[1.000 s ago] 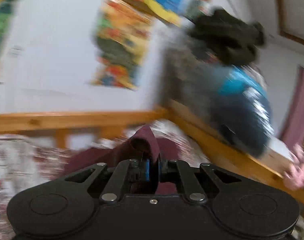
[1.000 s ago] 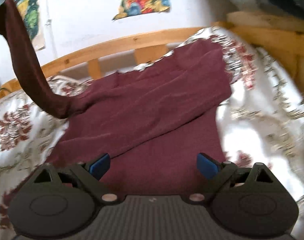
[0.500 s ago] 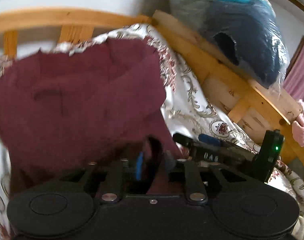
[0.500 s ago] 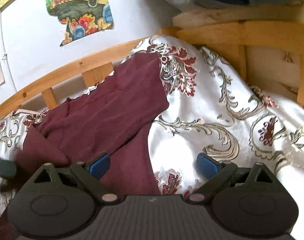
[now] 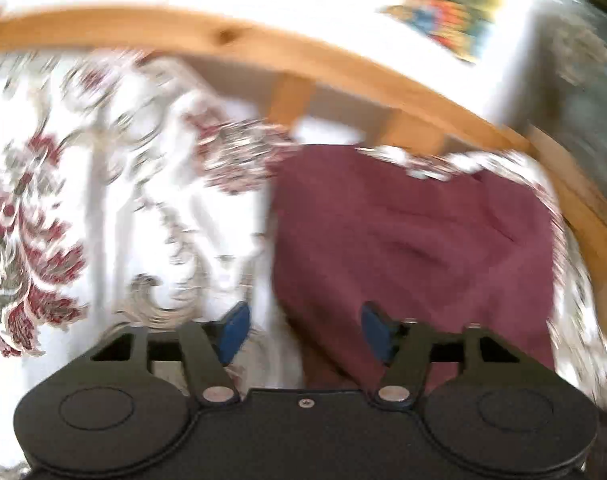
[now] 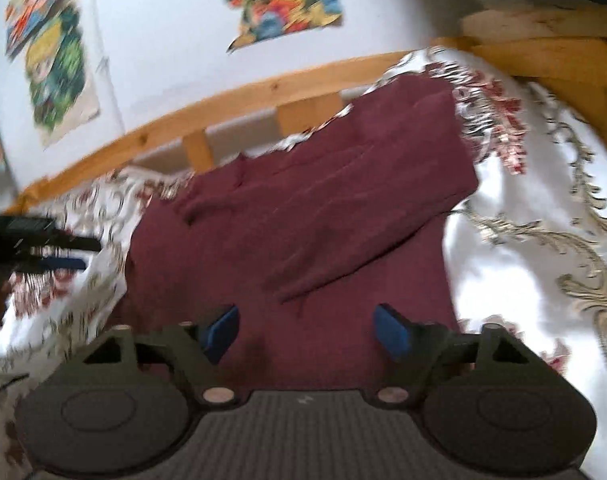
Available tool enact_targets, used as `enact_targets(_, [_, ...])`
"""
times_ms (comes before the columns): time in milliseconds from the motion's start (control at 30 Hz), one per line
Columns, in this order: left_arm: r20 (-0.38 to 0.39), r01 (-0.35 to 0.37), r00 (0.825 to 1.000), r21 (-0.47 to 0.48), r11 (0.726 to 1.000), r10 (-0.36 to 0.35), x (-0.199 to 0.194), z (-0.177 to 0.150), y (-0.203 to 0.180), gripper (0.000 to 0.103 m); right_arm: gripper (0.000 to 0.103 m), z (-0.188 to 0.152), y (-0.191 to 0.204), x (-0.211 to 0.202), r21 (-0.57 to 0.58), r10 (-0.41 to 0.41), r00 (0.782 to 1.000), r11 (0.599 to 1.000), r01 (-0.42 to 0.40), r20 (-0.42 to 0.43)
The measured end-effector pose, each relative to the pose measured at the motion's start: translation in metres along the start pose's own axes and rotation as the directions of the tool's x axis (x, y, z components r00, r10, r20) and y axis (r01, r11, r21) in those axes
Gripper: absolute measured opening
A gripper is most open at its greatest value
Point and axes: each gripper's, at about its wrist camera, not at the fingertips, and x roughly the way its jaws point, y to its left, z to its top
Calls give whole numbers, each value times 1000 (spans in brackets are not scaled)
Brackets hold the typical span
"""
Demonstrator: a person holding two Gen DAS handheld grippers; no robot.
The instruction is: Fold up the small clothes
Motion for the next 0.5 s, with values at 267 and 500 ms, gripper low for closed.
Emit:
enact_targets(267, [-62,150,985,-186,971,-163,55,19,32,6,53,-13,10,15,-50,-2,998,999,-1,-63])
enact_targets(500, [27,187,982,-211,960,-185,37,13,38,0,8,-14,3,14,-33,-23,997,999,21,-69])
